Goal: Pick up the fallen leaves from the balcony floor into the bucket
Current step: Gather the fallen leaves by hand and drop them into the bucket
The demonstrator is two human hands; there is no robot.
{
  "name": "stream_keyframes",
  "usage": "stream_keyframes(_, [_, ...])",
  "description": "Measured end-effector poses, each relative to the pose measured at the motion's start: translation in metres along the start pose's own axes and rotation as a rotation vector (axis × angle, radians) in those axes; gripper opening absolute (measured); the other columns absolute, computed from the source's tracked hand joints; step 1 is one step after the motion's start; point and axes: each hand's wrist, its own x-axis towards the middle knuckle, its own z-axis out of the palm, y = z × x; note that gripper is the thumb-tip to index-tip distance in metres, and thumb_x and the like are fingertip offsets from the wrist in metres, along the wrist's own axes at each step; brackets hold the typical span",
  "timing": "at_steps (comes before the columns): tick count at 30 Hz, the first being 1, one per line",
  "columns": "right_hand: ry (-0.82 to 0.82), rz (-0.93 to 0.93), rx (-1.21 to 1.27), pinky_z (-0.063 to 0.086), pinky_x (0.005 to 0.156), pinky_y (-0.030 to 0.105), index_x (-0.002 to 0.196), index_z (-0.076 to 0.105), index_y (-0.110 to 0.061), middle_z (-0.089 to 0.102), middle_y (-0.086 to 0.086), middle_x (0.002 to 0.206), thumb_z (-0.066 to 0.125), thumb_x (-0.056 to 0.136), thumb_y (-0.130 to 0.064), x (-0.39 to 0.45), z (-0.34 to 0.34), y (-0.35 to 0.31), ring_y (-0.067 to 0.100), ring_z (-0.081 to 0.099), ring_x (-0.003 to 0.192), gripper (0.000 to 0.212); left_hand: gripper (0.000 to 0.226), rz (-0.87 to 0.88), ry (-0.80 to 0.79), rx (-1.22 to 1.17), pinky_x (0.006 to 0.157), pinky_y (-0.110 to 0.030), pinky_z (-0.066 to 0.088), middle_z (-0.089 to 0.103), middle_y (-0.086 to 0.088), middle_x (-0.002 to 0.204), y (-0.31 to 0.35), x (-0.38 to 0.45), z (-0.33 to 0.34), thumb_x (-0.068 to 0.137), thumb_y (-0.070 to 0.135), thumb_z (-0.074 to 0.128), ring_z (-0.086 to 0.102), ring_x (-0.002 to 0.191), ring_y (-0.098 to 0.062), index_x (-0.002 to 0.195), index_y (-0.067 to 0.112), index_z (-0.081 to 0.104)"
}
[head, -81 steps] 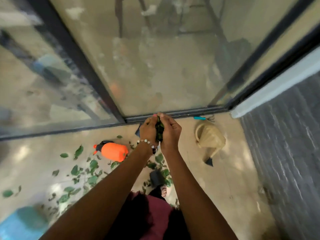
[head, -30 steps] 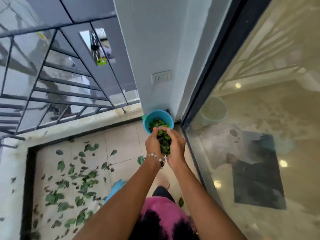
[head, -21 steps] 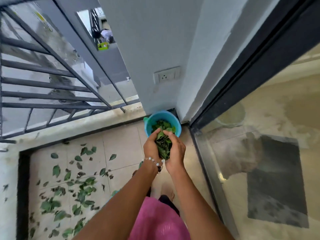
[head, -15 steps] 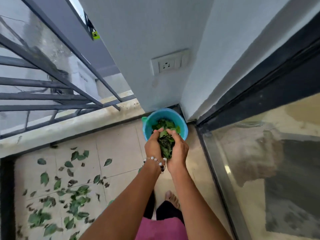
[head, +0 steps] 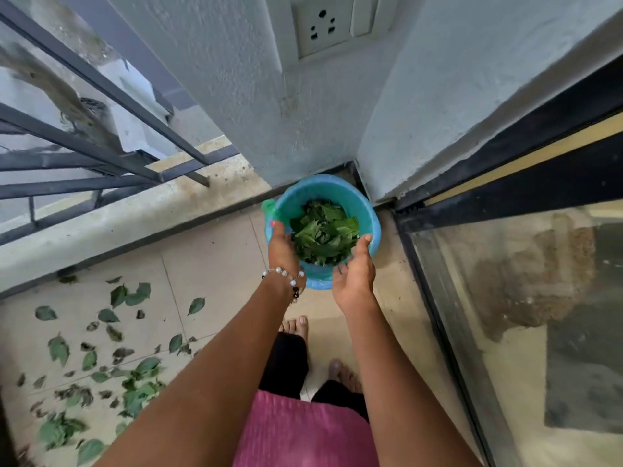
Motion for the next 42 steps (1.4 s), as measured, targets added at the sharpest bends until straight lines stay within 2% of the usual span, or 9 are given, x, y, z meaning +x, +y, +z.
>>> stream_keyframes(2, [-0.005, 0.003, -0.018, 0.042, 0.091, 0.026, 0.128, 0.051, -0.011, 0.053, -0.001, 0.105, 0.055, 0.093, -0.051, -0.018, 0.001, -0.007, 0.012, 0.051, 0.099, 0.053, 0.062, 0.009, -0.015, 0.024, 0.099, -0.03, 0.032, 0.041, -0.007, 0.149, 0.005, -0.013, -0.006, 0.103, 0.051, 0.026, 0.038, 0.137, -0.023, 0.146, 0.009, 0.037])
stream_keyframes(5, [-0.017, -0.024, -0.074, 0.037, 0.11, 0.038, 0.125, 0.052, 0.01, 0.053, 0.029, 0.13, 0.057, 0.096, -0.033, -0.063, -0.001, -0.018, 0.036, 0.051, 0.125, 0.052, 0.048, 0.086, 0.029, 0.255, 0.088, -0.032, 0.042, 0.059, -0.005, 0.118, 0.007, -0.033, -0.018, 0.101, 0.045, 0.042, 0.055, 0.115, -0.021, 0.128, 0.008, 0.054])
stream_keyframes(7, [-0.02, -0.064, -0.15, 0.036, 0.109, 0.05, 0.118, 0.052, 0.018, 0.046, 0.037, 0.13, 0.057, 0.097, -0.021, -0.103, -0.004, -0.029, 0.047, 0.043, 0.123, 0.046, 0.035, 0.157, 0.051, 0.462, 0.081, -0.036, 0.049, 0.065, -0.006, 0.104, 0.01, -0.058, -0.023, 0.098, 0.035, 0.053, 0.063, 0.098, -0.023, 0.116, 0.006, 0.062])
stream_keyframes(10, [-0.006, -0.182, -0.304, 0.054, 0.073, 0.031, 0.094, 0.065, 0.003, 0.067, 0.025, 0.095, 0.057, 0.096, -0.016, -0.169, -0.017, -0.047, 0.027, 0.068, 0.081, 0.021, 0.019, 0.247, 0.035, 0.69, 0.075, -0.038, 0.054, 0.071, -0.009, 0.095, 0.019, -0.118, -0.025, 0.096, 0.025, 0.056, 0.068, 0.078, -0.025, 0.101, 0.011, 0.069])
stream_keyframes(14, [0.066, -0.331, -0.421, 0.047, 0.051, 0.023, 0.085, 0.067, -0.002, 0.065, 0.015, 0.077, 0.057, 0.094, -0.014, -0.261, -0.044, -0.067, 0.018, 0.057, 0.062, 0.018, 0.016, 0.412, -0.06, 0.963, 0.071, -0.03, 0.053, 0.073, -0.015, 0.095, 0.027, -0.206, -0.025, 0.095, 0.024, 0.055, 0.07, 0.079, -0.028, 0.09, 0.013, 0.067])
stream_keyframes(19, [0.26, -0.57, -0.603, 0.054, 0.07, 0.042, 0.068, 0.063, -0.007, 0.068, 0.015, 0.071, 0.057, 0.084, -0.039, -0.34, -0.109, -0.074, 0.035, 0.062, 0.071, 0.036, 0.029, 0.662, -0.225, 1.422, 0.081, -0.038, 0.053, 0.073, -0.017, 0.089, 0.009, -0.288, -0.019, 0.089, 0.032, 0.056, 0.066, 0.09, -0.034, 0.089, 0.009, 0.073])
stream_keyframes(22, [0.403, -0.655, -0.636, 0.046, 0.069, 0.035, 0.069, 0.062, -0.005, 0.064, 0.016, 0.072, 0.059, 0.092, -0.027, -0.39, -0.165, -0.067, 0.026, 0.057, 0.071, 0.031, 0.03, 0.853, -0.343, 1.72, 0.082, -0.036, 0.047, 0.071, -0.019, 0.101, -0.017, -0.334, -0.01, 0.095, 0.029, 0.053, 0.063, 0.1, -0.037, 0.103, 0.008, 0.071])
stream_keyframes(35, [1.001, -0.531, -0.21, 0.05, 0.083, 0.041, 0.091, 0.071, -0.014, 0.072, 0.013, 0.096, 0.049, 0.092, -0.058, -0.543, -0.468, 0.089, 0.035, 0.063, 0.097, 0.049, 0.03, 1.325, -1.368, 2.396, 0.095, -0.034, 0.042, 0.066, -0.015, 0.12, -0.341, -0.512, -0.025, 0.098, 0.022, 0.048, 0.056, 0.114, -0.033, 0.123, 0.013, 0.062])
stream_keyframes(42, [1.267, -0.423, 0.054, 0.036, 0.063, 0.036, 0.056, 0.048, -0.018, 0.065, 0.02, 0.075, 0.041, 0.09, -0.063, -0.613, -0.578, 0.22, 0.037, 0.062, 0.079, 0.057, 0.034, 1.405, -1.901, 2.439, 0.094, -0.038, 0.048, 0.069, -0.015, 0.115, -0.507, -0.575, -0.111, 0.091, 0.025, 0.048, 0.063, 0.107, -0.035, 0.111, 0.007, 0.069])
